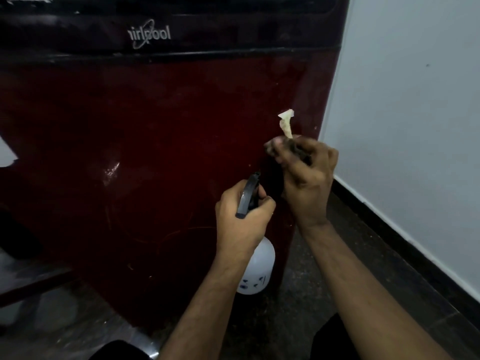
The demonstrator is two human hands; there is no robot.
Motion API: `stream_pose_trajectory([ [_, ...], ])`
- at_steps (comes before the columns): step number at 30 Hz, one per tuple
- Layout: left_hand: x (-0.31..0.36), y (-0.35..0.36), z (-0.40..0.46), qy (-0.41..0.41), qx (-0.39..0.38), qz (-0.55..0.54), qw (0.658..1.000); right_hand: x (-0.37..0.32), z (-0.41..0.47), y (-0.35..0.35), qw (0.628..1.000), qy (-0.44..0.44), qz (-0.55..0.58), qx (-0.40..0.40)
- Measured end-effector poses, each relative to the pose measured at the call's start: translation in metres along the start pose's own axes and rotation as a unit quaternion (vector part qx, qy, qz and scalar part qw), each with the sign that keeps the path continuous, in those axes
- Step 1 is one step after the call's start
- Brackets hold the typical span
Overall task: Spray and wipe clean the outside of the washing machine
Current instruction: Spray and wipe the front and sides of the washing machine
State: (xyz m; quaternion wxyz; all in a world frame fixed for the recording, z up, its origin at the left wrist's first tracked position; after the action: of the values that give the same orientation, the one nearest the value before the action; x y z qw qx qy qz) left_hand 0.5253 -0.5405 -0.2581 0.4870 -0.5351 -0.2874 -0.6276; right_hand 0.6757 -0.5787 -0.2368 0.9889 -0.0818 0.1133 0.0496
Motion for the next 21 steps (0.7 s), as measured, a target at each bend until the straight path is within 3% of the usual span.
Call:
stream_pose_trajectory([
  [2, 0.001, -0.011, 0.0, 0.002, 0.01, -0.009, 1.0, -0.011, -0.02, 0.006, 0.996, -0.064, -0.004, -0.061],
  [4, 0.001, -0.021, -0.002, 0.002, 0.013, -0.008, 1.0, -0.007, -0.041, 0.004, 0.992, -0.069, -0.012, -0.103],
  [8, -0.002, -0.035, -0.006, -0.008, 0.016, 0.001, 1.0, -0.001, -0.025, -0.003, 0.997, 0.071, 0.015, -0.018],
  [10, -0.005, -0.038, -0.006, -0.015, 0.018, 0.004, 1.0, -0.015, -0.005, 0.001, 0.995, 0.094, 0.021, 0.013],
  [16, -0.008, -0.042, -0.003, -0.012, 0.025, 0.0, 1.0, -0.031, -0.035, 0.011, 0.991, -0.052, 0.004, -0.12],
  [21, -0.011, -0.051, -0.008, -0.017, 0.055, 0.007, 0.998, -0.034, -0.023, 0.004, 0.989, 0.106, 0.084, -0.066],
])
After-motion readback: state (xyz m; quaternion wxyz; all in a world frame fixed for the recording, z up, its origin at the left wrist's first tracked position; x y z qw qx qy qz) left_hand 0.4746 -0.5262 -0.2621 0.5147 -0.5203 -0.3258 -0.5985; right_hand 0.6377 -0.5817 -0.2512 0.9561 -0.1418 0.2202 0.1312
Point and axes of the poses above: each hand's wrist, its own z-axis towards the middle knuckle, its own y-axis out of the palm, x = y × z, the point moved 5 cm from there along z, towards the middle knuckle, and after that the axes turned 4 degrees about z, right-handed, at the moved point
